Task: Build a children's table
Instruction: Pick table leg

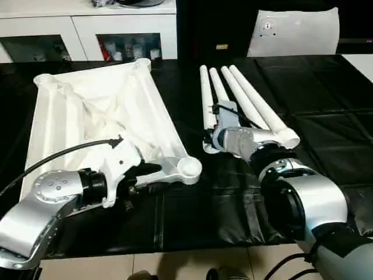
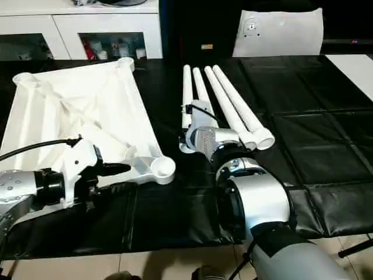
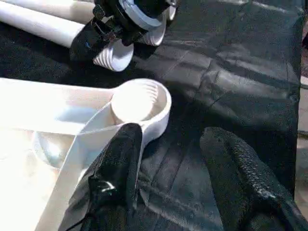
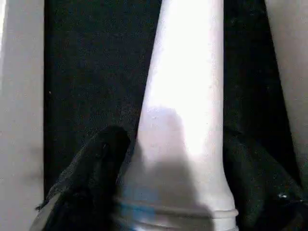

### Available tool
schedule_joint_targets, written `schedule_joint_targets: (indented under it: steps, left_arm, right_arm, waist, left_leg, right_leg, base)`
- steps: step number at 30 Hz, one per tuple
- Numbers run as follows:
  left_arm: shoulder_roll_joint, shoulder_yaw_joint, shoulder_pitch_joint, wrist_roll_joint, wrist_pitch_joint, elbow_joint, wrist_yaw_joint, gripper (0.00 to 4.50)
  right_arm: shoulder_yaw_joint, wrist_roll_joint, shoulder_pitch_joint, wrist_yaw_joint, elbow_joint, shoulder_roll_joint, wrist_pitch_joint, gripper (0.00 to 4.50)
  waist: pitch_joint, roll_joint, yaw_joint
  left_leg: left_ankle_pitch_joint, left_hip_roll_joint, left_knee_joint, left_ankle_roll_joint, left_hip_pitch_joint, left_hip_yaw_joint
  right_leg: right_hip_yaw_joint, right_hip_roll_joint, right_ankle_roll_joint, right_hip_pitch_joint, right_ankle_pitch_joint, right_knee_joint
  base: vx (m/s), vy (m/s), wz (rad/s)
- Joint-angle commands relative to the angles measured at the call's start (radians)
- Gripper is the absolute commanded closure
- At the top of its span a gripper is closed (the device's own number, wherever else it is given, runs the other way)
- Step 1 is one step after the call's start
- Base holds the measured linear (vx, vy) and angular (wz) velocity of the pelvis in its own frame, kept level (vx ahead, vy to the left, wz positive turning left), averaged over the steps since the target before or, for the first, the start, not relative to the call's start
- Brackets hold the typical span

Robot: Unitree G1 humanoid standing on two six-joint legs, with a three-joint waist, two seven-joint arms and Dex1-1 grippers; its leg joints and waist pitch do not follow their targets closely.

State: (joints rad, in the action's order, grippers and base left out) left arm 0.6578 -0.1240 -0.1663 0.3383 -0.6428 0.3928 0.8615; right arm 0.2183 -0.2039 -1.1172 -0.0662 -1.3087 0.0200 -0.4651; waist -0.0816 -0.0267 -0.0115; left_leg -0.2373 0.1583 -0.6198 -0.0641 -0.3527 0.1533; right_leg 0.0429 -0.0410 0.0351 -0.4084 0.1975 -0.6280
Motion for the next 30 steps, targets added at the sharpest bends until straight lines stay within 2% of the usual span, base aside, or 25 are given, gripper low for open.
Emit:
schedule_joint_targets:
  steps: [1,3,4,6,7,8,9,11,13,14,16,17,18,19,20,21,22,23,25,26,27,28,29,30]
  left_arm:
    - [-0.001,-0.010,-0.014,-0.007,-0.006,-0.014,-0.013,2.21]
    - [-0.011,-0.010,-0.023,-0.015,-0.001,-0.024,-0.028,2.21]
    - [-0.020,-0.007,-0.027,-0.019,0.002,-0.029,-0.042,2.21]
    - [-0.048,0.002,-0.041,-0.048,0.023,-0.047,-0.094,2.21]
    - [-0.055,0.005,-0.045,-0.053,0.025,-0.052,-0.106,2.21]
    - [-0.097,0.030,-0.069,-0.058,0.023,-0.076,-0.162,2.21]
    - [-0.116,0.043,-0.079,-0.053,0.019,-0.084,-0.182,2.21]
    - [-0.178,0.090,-0.120,-0.025,0.004,-0.117,-0.249,2.21]
    - [-0.214,0.117,-0.144,-0.004,-0.006,-0.132,-0.283,1.94]
    - [-0.220,0.121,-0.147,-0.001,-0.008,-0.134,-0.288,1.94]
    - [-0.274,0.156,-0.178,0.042,-0.027,-0.143,-0.321,1.84]
    - [-0.314,0.178,-0.201,0.065,-0.033,-0.156,-0.350,1.61]
    - [-0.316,0.179,-0.202,0.065,-0.034,-0.157,-0.352,1.50]
    - [-0.362,0.199,-0.226,0.072,-0.037,-0.185,-0.396,1.50]
    - [-0.362,0.199,-0.226,0.072,-0.037,-0.185,-0.396,1.46]
    - [-0.395,0.215,-0.247,0.076,-0.056,-0.209,-0.435,1.41]
    - [-0.395,0.215,-0.247,0.076,-0.056,-0.209,-0.435,1.30]
    - [-0.394,0.206,-0.247,0.069,-0.065,-0.208,-0.438,1.30]
    - [-0.392,0.200,-0.244,0.065,-0.067,-0.205,-0.437,1.04]
    - [-0.376,0.176,-0.227,0.050,-0.070,-0.189,-0.423,1.04]
    - [-0.361,0.154,-0.210,0.041,-0.074,-0.170,-0.406,0.78]
    - [-0.349,0.140,-0.198,0.037,-0.076,-0.156,-0.396,0.78]
    - [-0.336,0.123,-0.185,0.032,-0.078,-0.141,-0.384,0.67]
    - [-0.317,0.101,-0.165,0.024,-0.079,-0.119,-0.370,0.58]
  right_arm:
    - [-0.003,0.007,0.004,-0.018,0.006,0.008,0.061,1.78]
    - [-0.039,0.042,0.012,-0.035,0.017,0.011,0.129,1.78]
    - [-0.043,0.043,0.012,-0.052,0.021,0.012,0.131,1.78]
    - [-0.024,0.023,0.005,-0.084,0.032,0.018,0.131,1.78]
    - [-0.020,0.019,0.003,-0.090,0.034,0.019,0.131,1.78]
    - [0.011,-0.009,-0.003,-0.124,0.055,0.023,0.145,1.78]
    - [0.025,-0.023,-0.004,-0.139,0.067,0.024,0.155,1.78]
    - [0.034,-0.041,0.008,-0.183,0.112,0.037,0.173,1.80]
    - [0.033,-0.050,0.027,-0.211,0.149,0.045,0.187,1.80]
    - [0.034,-0.053,0.032,-0.217,0.158,0.047,0.189,1.80]
    - [0.045,-0.101,0.092,-0.290,0.284,0.048,0.184,1.83]
    - [0.046,-0.133,0.149,-0.336,0.395,0.048,0.157,1.94]
    - [0.047,-0.134,0.152,-0.338,0.401,0.048,0.155,2.07]
    - [0.050,-0.175,0.223,-0.390,0.535,0.045,0.121,2.07]
    - [0.050,-0.175,0.223,-0.390,0.535,0.045,0.121,2.18]
    - [0.051,-0.205,0.283,-0.418,0.639,0.049,0.091,2.27]
    - [0.051,-0.205,0.283,-0.418,0.639,0.049,0.091,2.36]
    - [0.023,-0.206,0.329,-0.442,0.702,0.058,0.060,2.36]
    - [0.008,-0.204,0.345,-0.454,0.724,0.063,0.051,2.63]
    - [-0.034,-0.178,0.380,-0.465,0.761,0.076,0.038,2.63]
    - [-0.070,-0.155,0.411,-0.473,0.794,0.086,0.037,2.76]
    - [-0.084,-0.146,0.427,-0.472,0.818,0.090,0.032,2.79]
    - [-0.100,-0.136,0.446,-0.470,0.847,0.094,0.027,2.80]
    - [-0.119,-0.124,0.471,-0.466,0.890,0.099,0.022,2.80]
  waist:
    - [0.068,-0.027,-0.002]
    - [0.067,-0.026,0.000]
    - [0.069,-0.025,0.000]
    - [0.070,-0.027,0.000]
    - [0.070,-0.032,0.001]
    - [0.072,-0.039,0.000]
    - [0.072,-0.031,0.001]
    - [0.079,-0.044,-0.001]
    - [0.079,-0.037,0.000]
    - [0.080,-0.037,-0.001]
    - [0.081,-0.035,-0.004]
    - [0.091,-0.041,-0.006]
    - [0.094,-0.040,-0.010]
    - [0.095,-0.046,-0.012]
    - [0.092,-0.039,-0.015]
    - [0.092,-0.038,-0.018]
    - [0.091,-0.038,-0.022]
    - [0.092,-0.036,-0.022]
    - [0.090,-0.037,-0.025]
    - [0.088,-0.031,-0.024]
    - [0.085,-0.032,-0.026]
    - [0.084,-0.033,-0.026]
    - [0.084,-0.029,-0.028]
    - [0.085,-0.031,-0.027]
  left_leg:
    - [-0.076,0.053,0.071,0.002,-0.003,-0.008]
    - [-0.067,0.053,0.069,0.010,-0.008,-0.007]
    - [-0.062,0.053,0.068,0.012,-0.008,-0.007]
    - [-0.041,0.053,0.066,0.025,-0.010,-0.007]
    - [-0.032,0.053,0.064,0.033,-0.011,-0.008]
    - [-0.029,0.053,0.063,0.034,-0.009,-0.008]
    - [-0.024,0.054,0.062,0.047,-0.012,-0.008]
    - [-0.005,0.054,0.056,0.059,-0.012,-0.010]
    - [-0.004,0.054,0.056,0.070,-0.011,-0.008]
    - [0.005,0.053,0.055,0.082,-0.014,-0.009]
    - [0.025,0.052,0.052,0.104,-0.018,-0.007]
    - [0.051,0.055,0.048,0.119,-0.015,-0.009]
    - [0.071,0.058,0.046,0.136,-0.013,-0.012]
    - [0.074,0.057,0.044,0.141,-0.014,-0.012]
    - [0.065,0.059,0.044,0.154,-0.015,-0.010]
    - [0.053,0.058,0.045,0.151,-0.016,-0.011]
    - [0.045,0.057,0.045,0.149,-0.014,-0.010]
    - [0.038,0.058,0.047,0.135,-0.015,-0.012]
    - [0.010,0.056,0.048,0.110,-0.011,-0.011]
    - [0.004,0.056,0.050,0.104,-0.013,-0.010]
    - [-0.007,0.057,0.052,0.093,-0.014,-0.011]
    - [-0.015,0.057,0.053,0.087,-0.015,-0.010]
    - [-0.021,0.058,0.054,0.077,-0.013,-0.011]
    - [-0.007,0.058,0.054,0.072,-0.014,-0.011]
  right_leg:
    - [-0.052,-0.088,0.308,0.063,0.021,0.051]
    - [-0.051,-0.091,0.313,0.064,0.024,0.054]
    - [-0.051,-0.090,0.313,0.066,0.024,0.054]
    - [-0.051,-0.090,0.317,0.069,0.015,0.053]
    - [-0.049,-0.088,0.318,0.069,0.005,0.054]
    - [-0.049,-0.089,0.321,0.069,-0.004,0.051]
    - [-0.049,-0.089,0.328,0.073,-0.032,0.051]
    - [-0.047,-0.091,0.335,0.074,-0.056,0.046]
    - [-0.045,-0.088,0.339,0.073,-0.063,0.050]
    - [-0.045,-0.088,0.339,0.075,-0.071,0.049]
    - [-0.045,-0.088,0.335,0.079,-0.091,0.048]
    - [-0.043,-0.087,0.331,0.079,-0.118,0.045]
    - [-0.041,-0.088,0.334,0.076,-0.135,0.042]
    - [-0.040,-0.087,0.335,0.075,-0.133,0.041]
    - [-0.041,-0.088,0.328,0.075,-0.122,0.047]
    - [-0.039,-0.087,0.325,0.075,-0.089,0.048]
    - [-0.040,-0.086,0.316,0.074,-0.068,0.054]
    - [-0.039,-0.087,0.310,0.075,-0.034,0.053]
    - [-0.038,-0.085,0.290,0.070,0.040,0.062]
    - [-0.039,-0.085,0.284,0.070,0.055,0.066]
    - [-0.039,-0.086,0.270,0.069,0.091,0.067]
    - [-0.039,-0.087,0.263,0.069,0.110,0.069]
    - [-0.040,-0.089,0.249,0.068,0.139,0.072]
    - [-0.041,-0.087,0.239,0.066,0.137,0.071]
  base:
    - [0.000,0.000,0.00]
    - [0.000,0.000,0.00]
    - [0.000,0.000,0.00]
    - [0.000,0.000,0.00]
    - [0.000,0.000,0.00]
    - [0.000,0.000,0.00]
    - [0.000,0.000,0.00]
    - [0.000,0.000,0.00]
    - [0.000,0.000,0.00]
    - [0.000,0.000,0.00]
    - [0.000,0.000,0.00]
    - [0.000,0.000,0.00]
    - [0.000,0.000,0.00]
    - [0.000,0.000,0.00]
    - [0.000,0.000,0.00]
    - [0.000,0.000,0.00]
    - [0.000,0.000,0.00]
    - [0.000,0.000,0.00]
    - [0.000,0.000,0.00]
    - [0.000,0.000,0.00]
    - [0.000,0.000,0.00]
    - [0.000,0.000,0.00]
    - [0.000,0.000,0.00]
    - [0.000,0.000,0.00]
